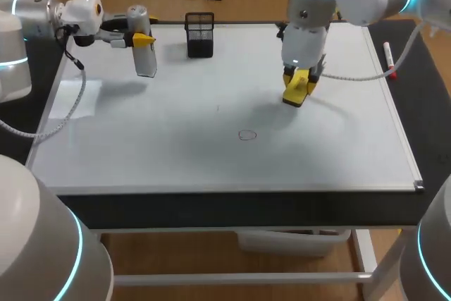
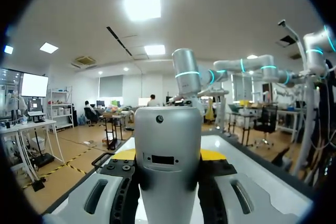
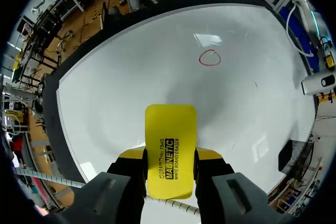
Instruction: Pick up the inspection probe, press it on each red-marked spot on the whiteboard one by one, put down the probe, pick up the eraser, and wipe off all the red marks.
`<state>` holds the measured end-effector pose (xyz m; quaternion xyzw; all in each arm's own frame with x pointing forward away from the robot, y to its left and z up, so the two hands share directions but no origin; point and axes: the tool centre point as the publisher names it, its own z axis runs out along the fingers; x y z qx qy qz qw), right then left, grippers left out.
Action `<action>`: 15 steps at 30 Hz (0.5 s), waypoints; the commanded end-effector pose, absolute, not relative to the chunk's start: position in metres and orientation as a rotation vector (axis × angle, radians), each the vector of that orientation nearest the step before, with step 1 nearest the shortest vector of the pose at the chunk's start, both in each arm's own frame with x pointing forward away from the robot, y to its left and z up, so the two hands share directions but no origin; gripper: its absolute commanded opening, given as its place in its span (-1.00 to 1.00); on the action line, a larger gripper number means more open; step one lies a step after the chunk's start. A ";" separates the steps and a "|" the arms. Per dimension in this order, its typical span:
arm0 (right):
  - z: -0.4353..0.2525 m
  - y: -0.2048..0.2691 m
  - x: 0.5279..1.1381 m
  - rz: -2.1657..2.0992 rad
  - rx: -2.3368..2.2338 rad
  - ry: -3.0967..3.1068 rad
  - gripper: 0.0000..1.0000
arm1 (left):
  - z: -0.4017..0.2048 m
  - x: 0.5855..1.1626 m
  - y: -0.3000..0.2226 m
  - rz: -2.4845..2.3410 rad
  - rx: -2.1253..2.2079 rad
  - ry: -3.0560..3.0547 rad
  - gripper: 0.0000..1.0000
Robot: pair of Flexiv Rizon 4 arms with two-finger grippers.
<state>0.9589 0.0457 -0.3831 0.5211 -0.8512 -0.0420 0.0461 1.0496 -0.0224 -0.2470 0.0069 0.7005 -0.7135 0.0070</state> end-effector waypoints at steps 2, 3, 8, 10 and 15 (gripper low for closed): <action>-0.385 0.076 0.943 -0.035 1.639 -2.543 -1.00 | -0.243 1.044 -0.023 -2.186 -0.062 2.157 -1.00; -0.386 0.082 0.940 -0.019 1.655 -2.528 -1.00 | -0.243 1.044 -0.023 -2.186 -0.062 2.157 -1.00; -0.388 0.104 0.925 -0.037 1.707 -2.487 -1.00 | -0.243 1.044 -0.023 -2.186 -0.062 2.157 -1.00; -0.389 0.111 0.920 -0.035 1.721 -2.471 -1.00 | -0.243 1.044 -0.023 -2.186 -0.062 2.157 -1.00; -0.394 0.131 0.906 -0.043 1.759 -2.429 -1.00 | -0.243 1.044 -0.023 -2.186 -0.062 2.157 -1.00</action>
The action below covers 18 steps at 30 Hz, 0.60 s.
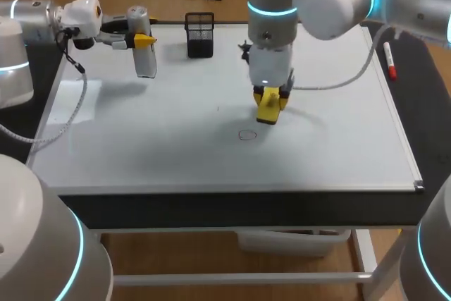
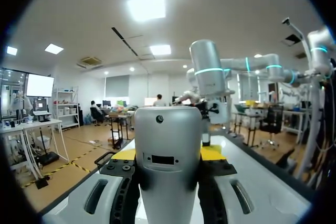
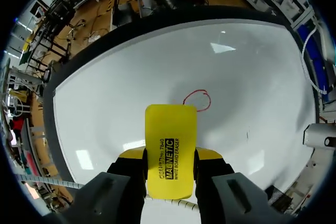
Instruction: Pick up the inspection probe, press it on each red-marked spot on the whiteboard one by one, put down the probe, pick up the eraser, and wipe off all the red marks.
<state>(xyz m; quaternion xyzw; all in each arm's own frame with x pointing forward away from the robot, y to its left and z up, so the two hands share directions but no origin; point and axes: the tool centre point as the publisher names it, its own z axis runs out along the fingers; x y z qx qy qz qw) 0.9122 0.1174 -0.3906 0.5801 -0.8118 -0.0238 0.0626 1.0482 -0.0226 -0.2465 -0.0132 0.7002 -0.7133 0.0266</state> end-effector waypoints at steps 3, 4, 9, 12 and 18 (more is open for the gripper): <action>-0.397 0.139 0.900 -0.057 1.775 -2.420 -1.00 | -0.243 1.044 -0.023 -2.186 -0.062 2.157 -1.00; -0.398 0.141 0.898 -0.056 1.776 -2.418 -1.00 | -0.243 1.044 -0.023 -2.186 -0.062 2.157 -1.00; -0.402 0.151 0.889 -0.078 1.801 -2.403 -1.00 | -0.243 1.044 -0.023 -2.186 -0.062 2.157 -1.00; -0.404 0.154 0.886 -0.091 1.817 -2.413 -1.00 | -0.243 1.044 -0.023 -2.186 -0.062 2.157 -1.00; -0.410 0.167 0.877 -0.044 1.926 -2.388 -1.00 | -0.243 1.044 -0.023 -2.186 -0.062 2.157 -1.00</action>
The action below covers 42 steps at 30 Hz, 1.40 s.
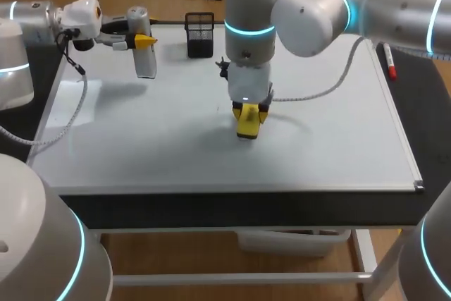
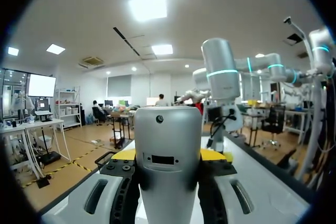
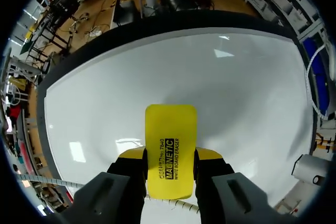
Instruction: Pick up the inspection probe, press it on each red-marked spot on the whiteboard one by one, put down the probe, pick up the eraser, and wipe off all the red marks.
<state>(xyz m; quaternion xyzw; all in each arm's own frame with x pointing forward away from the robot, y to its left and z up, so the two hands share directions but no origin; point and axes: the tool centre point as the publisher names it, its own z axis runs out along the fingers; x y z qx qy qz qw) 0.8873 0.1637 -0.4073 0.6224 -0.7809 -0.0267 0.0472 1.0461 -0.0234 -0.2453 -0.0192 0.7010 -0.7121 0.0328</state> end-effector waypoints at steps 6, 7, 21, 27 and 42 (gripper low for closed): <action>-0.415 0.175 0.872 -0.056 1.942 -2.373 -1.00 | -0.243 1.044 -0.023 -2.186 -0.062 2.157 -1.00; -0.416 0.177 0.871 -0.052 1.949 -2.367 -1.00 | -0.243 1.044 -0.023 -2.186 -0.062 2.157 -1.00; -0.423 0.192 0.865 -0.039 2.043 -2.297 -1.00 | -0.243 1.044 -0.023 -2.186 -0.062 2.157 -1.00; -0.429 0.193 0.866 -0.044 2.051 -2.275 -1.00 | -0.243 1.044 -0.023 -2.186 -0.062 2.157 -1.00; -0.439 0.184 0.866 -0.062 2.010 -2.283 -1.00 | -0.243 1.044 -0.023 -2.186 -0.062 2.157 -1.00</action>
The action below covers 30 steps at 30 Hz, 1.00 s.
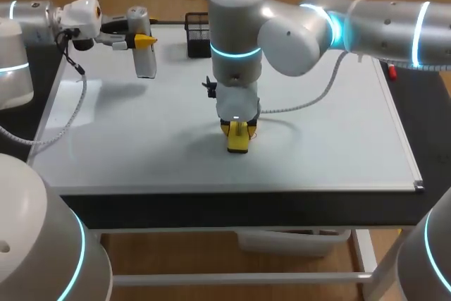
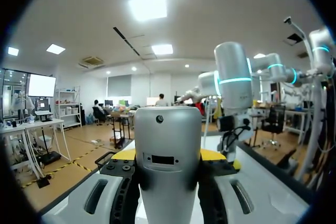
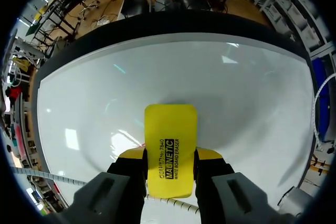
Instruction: Pick up the inspection probe, press it on each red-marked spot on the whiteboard one by one, put down the probe, pick up the eraser, and wipe off all the red marks.
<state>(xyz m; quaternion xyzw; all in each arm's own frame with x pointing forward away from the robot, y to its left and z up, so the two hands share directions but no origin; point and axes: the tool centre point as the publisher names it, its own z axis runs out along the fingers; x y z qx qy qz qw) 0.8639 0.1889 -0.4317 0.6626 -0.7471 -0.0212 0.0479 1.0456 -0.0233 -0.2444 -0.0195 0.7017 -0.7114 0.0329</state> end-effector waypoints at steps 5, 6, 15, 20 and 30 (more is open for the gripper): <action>-0.438 0.173 0.864 -0.047 1.973 -2.330 -1.00 | -0.243 1.044 -0.023 -2.186 -0.062 2.157 -1.00; -0.438 0.170 0.864 -0.046 1.959 -2.341 -1.00 | -0.243 1.044 -0.023 -2.186 -0.062 2.157 -1.00; -0.440 0.142 0.863 -0.037 1.870 -2.407 -1.00 | -0.243 1.044 -0.023 -2.186 -0.062 2.157 -1.00; -0.443 0.126 0.865 -0.047 1.816 -2.447 -1.00 | -0.243 1.044 -0.023 -2.186 -0.062 2.157 -1.00; -0.440 0.117 0.868 -0.036 1.798 -2.463 -1.00 | -0.243 1.044 -0.023 -2.186 -0.062 2.157 -1.00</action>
